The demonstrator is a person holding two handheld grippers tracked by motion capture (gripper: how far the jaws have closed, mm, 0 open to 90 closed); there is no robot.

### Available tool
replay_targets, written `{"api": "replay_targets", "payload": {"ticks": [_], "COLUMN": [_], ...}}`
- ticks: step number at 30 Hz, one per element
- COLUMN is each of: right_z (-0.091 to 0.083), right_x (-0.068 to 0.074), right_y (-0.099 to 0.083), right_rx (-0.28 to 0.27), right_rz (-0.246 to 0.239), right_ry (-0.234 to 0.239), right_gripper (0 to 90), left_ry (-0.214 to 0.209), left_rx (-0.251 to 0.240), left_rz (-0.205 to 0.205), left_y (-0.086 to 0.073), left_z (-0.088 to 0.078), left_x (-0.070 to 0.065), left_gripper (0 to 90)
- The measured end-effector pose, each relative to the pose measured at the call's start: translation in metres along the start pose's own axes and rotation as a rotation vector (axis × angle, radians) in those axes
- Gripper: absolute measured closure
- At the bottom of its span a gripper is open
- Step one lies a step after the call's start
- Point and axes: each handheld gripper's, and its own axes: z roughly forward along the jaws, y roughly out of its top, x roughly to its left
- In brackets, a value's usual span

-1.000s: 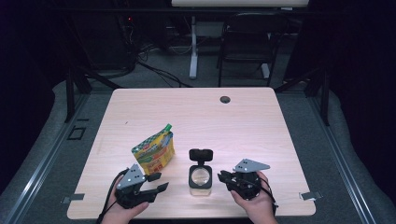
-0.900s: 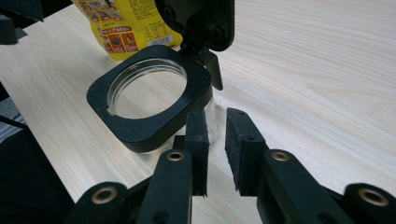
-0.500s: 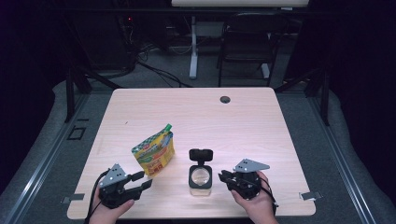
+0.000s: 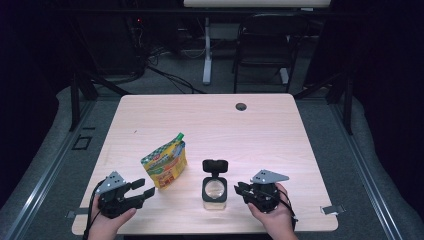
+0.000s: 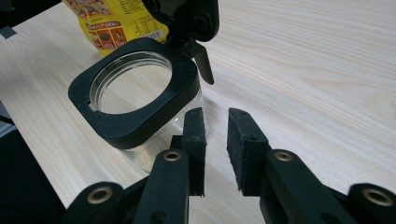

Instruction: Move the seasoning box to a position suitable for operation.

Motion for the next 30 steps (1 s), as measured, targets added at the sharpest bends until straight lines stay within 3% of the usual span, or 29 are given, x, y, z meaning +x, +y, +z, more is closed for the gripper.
{"api": "replay_targets", "payload": {"ticks": [11, 18, 19, 23, 30], "right_z": [-0.001, -0.001, -0.001, 0.000, 0.000], "right_x": [-0.002, -0.002, -0.002, -0.001, -0.002], "right_y": [0.000, 0.000, 0.000, 0.000, 0.000], "right_rx": [-0.008, -0.008, 0.001, 0.002, -0.008], "right_rz": [0.008, 0.006, 0.003, 0.005, 0.010], "right_ry": [0.003, 0.006, 0.004, 0.005, 0.003], "right_gripper": [76.1, 75.9, 75.9, 75.6, 74.9], "left_ry": [0.018, 0.019, 0.003, 0.009, -0.013], "left_rx": [0.003, 0.023, 0.038, 0.038, 0.050], "left_rz": [-0.082, -0.068, -0.070, -0.084, -0.094], "left_y": [0.017, 0.022, 0.023, 0.024, 0.026], "left_z": [0.006, 0.017, 0.021, 0.028, 0.035], "left_x": [0.012, 0.012, 0.012, 0.011, 0.011], "left_gripper": [42.1, 34.4, 33.1, 30.3, 30.4]}}
